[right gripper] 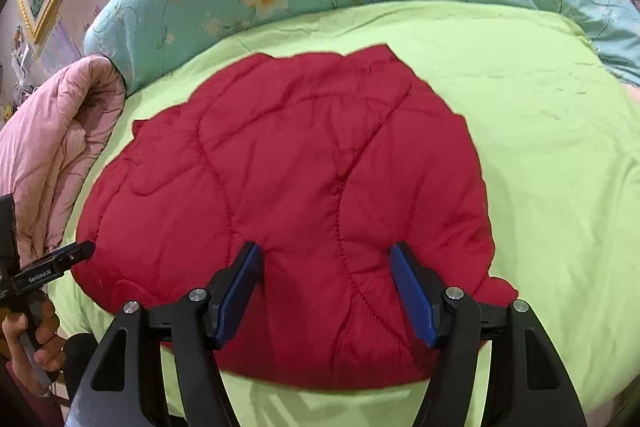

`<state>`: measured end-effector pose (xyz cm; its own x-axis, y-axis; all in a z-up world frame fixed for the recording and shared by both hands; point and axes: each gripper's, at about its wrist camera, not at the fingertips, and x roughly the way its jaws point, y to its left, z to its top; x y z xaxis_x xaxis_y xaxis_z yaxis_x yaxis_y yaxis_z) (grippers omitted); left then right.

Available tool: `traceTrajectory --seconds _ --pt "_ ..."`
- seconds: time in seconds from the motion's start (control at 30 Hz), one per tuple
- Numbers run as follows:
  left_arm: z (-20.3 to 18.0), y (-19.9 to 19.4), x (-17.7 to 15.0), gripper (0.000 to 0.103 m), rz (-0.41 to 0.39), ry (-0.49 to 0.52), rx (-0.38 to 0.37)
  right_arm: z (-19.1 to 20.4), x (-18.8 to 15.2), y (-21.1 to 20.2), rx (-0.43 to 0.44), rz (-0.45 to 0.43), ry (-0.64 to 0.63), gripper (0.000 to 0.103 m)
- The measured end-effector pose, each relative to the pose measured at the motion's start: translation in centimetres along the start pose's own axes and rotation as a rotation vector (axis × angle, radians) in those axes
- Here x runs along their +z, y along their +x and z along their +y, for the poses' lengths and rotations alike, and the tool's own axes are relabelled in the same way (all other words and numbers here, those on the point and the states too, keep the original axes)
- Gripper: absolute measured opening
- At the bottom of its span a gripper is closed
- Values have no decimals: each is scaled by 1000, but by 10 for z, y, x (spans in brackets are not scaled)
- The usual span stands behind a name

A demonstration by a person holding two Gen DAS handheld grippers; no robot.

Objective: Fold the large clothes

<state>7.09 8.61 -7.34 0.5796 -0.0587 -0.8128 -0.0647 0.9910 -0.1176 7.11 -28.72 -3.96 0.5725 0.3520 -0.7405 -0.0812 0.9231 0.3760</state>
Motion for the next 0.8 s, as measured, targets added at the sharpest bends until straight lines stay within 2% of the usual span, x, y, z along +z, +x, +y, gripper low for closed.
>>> traceTrajectory --seconds 0.2,0.4,0.6,0.8 --pt "-6 -16 -9 86 -9 15 -10 11 -10 -17 16 2 -26 69" --pt "-17 -22 -23 86 2 54 20 24 -25 -28 31 15 -57 70" --pt "-24 -28 -38 86 14 61 17 37 -44 -40 37 28 -93 70" --pt "-35 -37 -52 86 11 100 49 46 -63 -44 31 58 -132 82"
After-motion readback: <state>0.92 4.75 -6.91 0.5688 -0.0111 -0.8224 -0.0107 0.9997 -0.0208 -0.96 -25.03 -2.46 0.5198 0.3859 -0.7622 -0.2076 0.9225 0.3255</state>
